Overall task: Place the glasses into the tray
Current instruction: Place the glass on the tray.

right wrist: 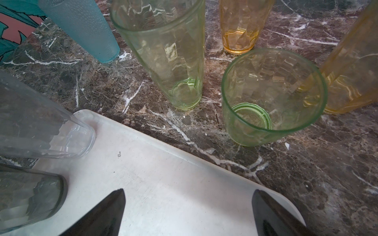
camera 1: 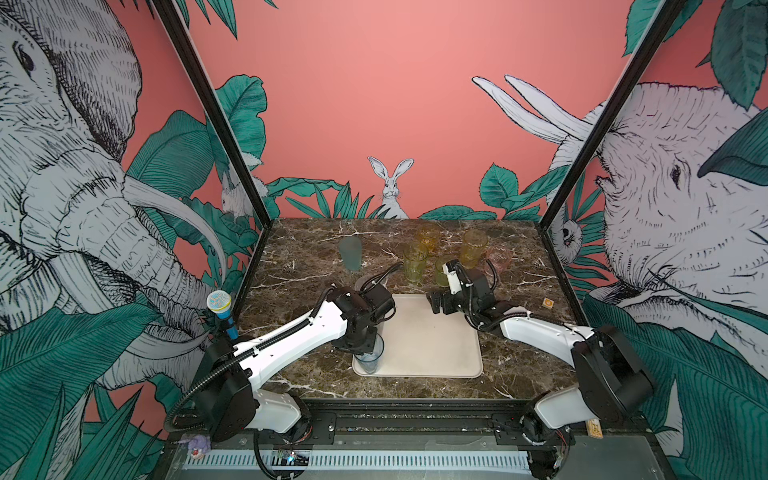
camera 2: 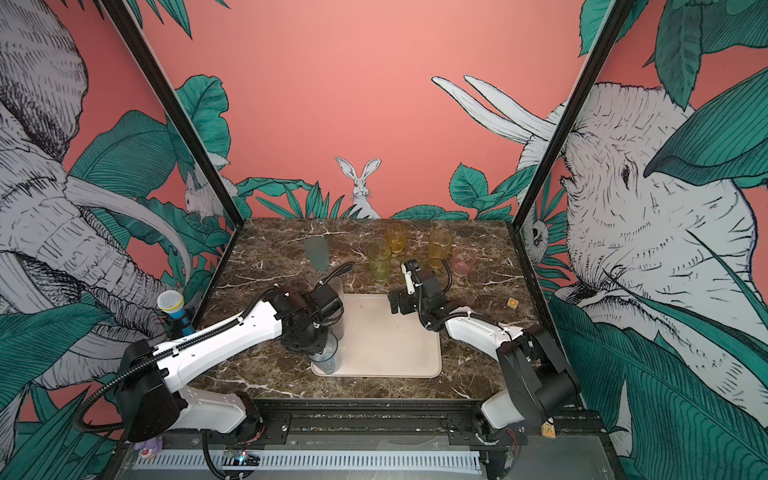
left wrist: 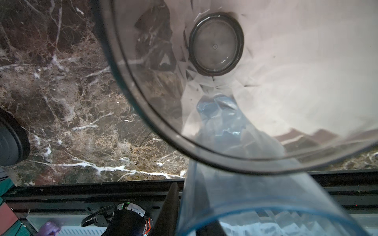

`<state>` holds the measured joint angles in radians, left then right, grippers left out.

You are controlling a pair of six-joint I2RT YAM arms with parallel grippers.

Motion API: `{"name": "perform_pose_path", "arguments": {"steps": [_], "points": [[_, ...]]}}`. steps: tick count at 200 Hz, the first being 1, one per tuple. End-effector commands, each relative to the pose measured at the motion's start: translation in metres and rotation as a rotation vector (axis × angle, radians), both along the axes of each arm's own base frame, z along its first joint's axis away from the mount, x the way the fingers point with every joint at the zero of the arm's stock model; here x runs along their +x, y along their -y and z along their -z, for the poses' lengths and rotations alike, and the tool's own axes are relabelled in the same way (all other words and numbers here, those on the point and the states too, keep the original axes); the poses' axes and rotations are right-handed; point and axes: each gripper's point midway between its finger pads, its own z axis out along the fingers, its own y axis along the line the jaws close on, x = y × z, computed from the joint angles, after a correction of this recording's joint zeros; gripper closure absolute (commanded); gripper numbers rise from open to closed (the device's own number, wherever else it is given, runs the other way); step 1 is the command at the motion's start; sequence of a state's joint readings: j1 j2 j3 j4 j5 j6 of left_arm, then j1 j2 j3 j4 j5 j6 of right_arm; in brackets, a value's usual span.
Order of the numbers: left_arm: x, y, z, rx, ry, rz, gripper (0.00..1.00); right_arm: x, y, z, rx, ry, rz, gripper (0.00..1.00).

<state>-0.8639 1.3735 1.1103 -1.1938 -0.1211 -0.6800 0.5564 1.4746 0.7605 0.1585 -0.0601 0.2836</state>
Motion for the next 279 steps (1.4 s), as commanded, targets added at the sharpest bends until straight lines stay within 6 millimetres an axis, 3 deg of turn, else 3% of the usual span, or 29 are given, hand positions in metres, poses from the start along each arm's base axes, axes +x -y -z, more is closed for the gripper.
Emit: {"name": "perform_pose_path", "arguments": {"steps": [1, 65, 131, 186, 218, 279], "points": [[0.003, -0.004, -0.009, 0.011, 0.016, -0.012, 0.76, 0.007, -0.006, -0.01, 0.016, 0.024, -0.001, 0.01], [0.007, -0.004, -0.027, -0.014, 0.05, -0.006, 0.61, 0.006, -0.005, -0.01, 0.015, 0.02, -0.001, 0.01], [0.019, -0.012, -0.06, -0.02, 0.131, -0.006, 0.49, 0.005, -0.003, -0.014, 0.02, 0.034, 0.004, 0.01], [0.041, -0.019, -0.078, -0.039, 0.248, -0.054, 0.41, 0.001, -0.002, -0.03, 0.054, 0.041, 0.018, 0.01], [0.058, -0.028, -0.1, -0.046, 0.381, -0.096, 0.4, 0.001, 0.004, -0.039, 0.055, 0.041, 0.05, 0.01], [0.071, -0.039, -0.122, -0.067, 0.528, -0.098, 0.37, -0.004, 0.003, -0.073, 0.063, 0.029, 0.037, 0.01]]}}
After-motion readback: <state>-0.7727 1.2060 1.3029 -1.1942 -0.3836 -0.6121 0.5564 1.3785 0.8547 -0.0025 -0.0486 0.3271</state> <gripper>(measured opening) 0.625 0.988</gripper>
